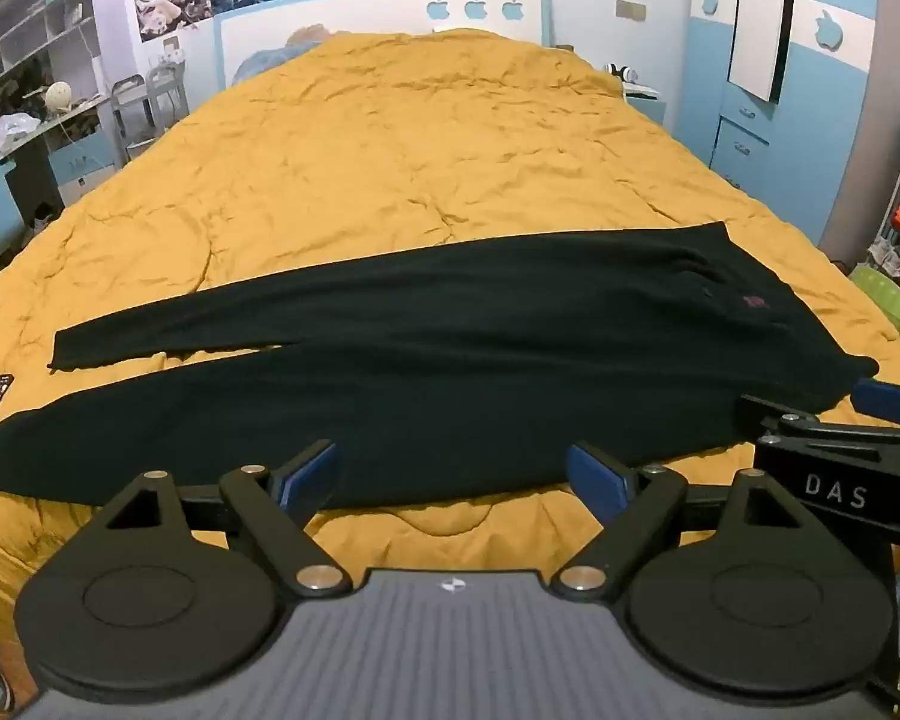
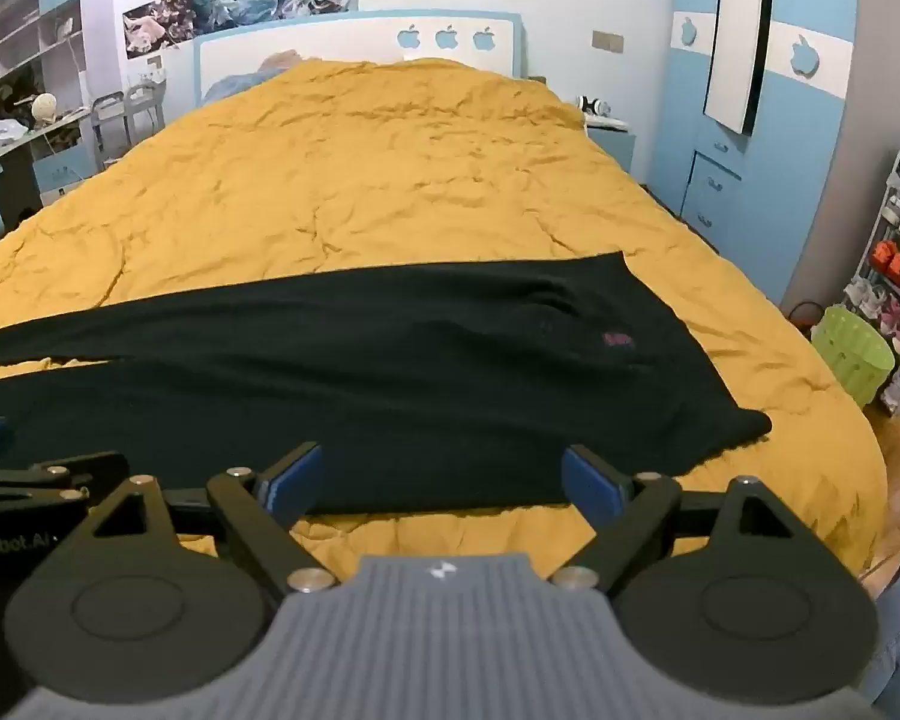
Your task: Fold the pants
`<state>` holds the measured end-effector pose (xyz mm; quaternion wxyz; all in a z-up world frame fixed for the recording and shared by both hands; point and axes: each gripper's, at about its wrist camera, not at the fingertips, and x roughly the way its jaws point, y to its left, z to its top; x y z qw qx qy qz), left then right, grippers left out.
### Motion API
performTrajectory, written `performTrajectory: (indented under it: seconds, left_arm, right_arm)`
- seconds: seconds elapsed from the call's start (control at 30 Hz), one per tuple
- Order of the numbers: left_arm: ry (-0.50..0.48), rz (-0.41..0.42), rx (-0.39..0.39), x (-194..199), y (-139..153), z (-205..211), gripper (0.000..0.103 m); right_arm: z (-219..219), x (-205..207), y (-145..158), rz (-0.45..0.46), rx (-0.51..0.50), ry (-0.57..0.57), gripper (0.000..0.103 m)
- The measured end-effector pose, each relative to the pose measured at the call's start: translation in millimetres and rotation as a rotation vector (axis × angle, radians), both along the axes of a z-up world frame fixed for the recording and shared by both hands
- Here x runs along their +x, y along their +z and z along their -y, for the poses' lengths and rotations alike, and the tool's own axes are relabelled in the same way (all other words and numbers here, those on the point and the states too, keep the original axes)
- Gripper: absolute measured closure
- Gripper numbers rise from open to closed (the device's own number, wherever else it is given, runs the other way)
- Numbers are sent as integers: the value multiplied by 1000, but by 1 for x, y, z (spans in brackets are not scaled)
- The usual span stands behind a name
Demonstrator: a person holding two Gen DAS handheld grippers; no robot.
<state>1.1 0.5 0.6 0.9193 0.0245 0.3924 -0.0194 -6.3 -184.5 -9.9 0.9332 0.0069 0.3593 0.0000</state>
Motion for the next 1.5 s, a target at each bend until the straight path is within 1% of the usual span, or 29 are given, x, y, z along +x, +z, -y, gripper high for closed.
performTrajectory:
  seconds: [0.13,0.2,0.27,0.33,0.67,1.5]
  left_arm:
    - [1,12,4,0,0,0,3]
    - [-1,9,1,-1,0,0,3]
    - [-3,7,-1,-5,4,-1,3]
    - [-6,6,1,-4,0,-2,3]
    - [-3,5,8,0,-2,3,3]
    - [-13,5,9,-3,-6,5,3]
  right_arm:
    - [-4,-7,4,19,5,-5,21]
    - [1,2,0,-36,15,-4,21]
    - [3,1,-3,-38,18,-5,21]
    - [4,4,-3,-43,33,-4,21]
    - [6,2,-4,-37,45,-8,21]
    - [7,2,-2,-33,43,-11,21]
